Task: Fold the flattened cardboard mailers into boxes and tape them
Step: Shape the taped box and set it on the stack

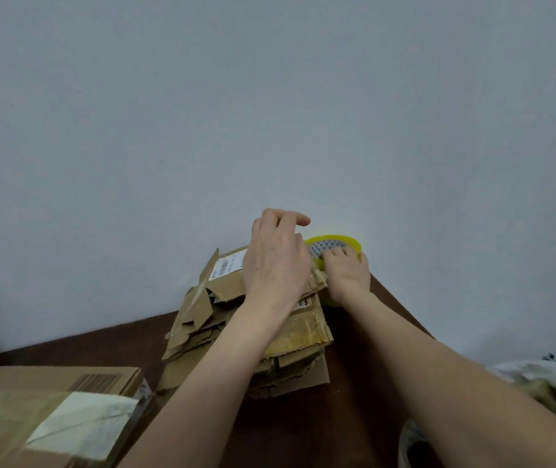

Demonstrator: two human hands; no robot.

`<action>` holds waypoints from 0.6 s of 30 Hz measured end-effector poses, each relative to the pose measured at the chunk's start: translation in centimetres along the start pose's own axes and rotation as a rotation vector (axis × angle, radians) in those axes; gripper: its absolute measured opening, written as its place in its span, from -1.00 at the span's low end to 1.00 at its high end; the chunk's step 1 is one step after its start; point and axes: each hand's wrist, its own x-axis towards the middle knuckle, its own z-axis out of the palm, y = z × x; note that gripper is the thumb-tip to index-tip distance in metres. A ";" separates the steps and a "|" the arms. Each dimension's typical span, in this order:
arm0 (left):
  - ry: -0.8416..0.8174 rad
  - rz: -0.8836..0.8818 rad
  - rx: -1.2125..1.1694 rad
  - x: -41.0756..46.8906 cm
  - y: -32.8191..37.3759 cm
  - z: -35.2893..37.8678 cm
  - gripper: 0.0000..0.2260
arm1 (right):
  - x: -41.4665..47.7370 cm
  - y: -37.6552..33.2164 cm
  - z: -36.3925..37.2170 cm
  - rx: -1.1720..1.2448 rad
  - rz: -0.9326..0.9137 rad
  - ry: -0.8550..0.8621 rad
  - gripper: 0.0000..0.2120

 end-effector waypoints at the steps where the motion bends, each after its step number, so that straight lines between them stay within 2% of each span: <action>1: -0.003 -0.003 -0.021 -0.1 -0.2 0.0 -0.73 | 0.1 0.0 0.1 0.026 0.015 0.020 -0.54; 5: -0.022 -0.044 -0.099 -0.1 -0.9 -0.4 -0.71 | -0.7 -0.1 -0.7 0.223 0.150 0.149 -0.60; 10: -0.043 -0.173 -0.221 -0.4 -0.1 -1.9 -0.67 | -2.7 0.6 -5.9 0.604 0.300 0.278 -0.58; 13: -0.122 -0.219 -0.247 -0.9 0.3 -3.2 -0.65 | -5.1 1.0 -9.3 0.784 0.271 0.316 -0.59; 15: -0.119 -0.276 -0.367 -1.2 0.6 -4.6 -0.63 | -7.0 0.9 -11.1 0.867 0.218 0.323 -0.59; 18: -0.085 -0.323 -0.486 -1.5 1.3 -7.8 -0.43 | -10.3 -0.2 -13.2 0.946 0.105 0.297 -0.59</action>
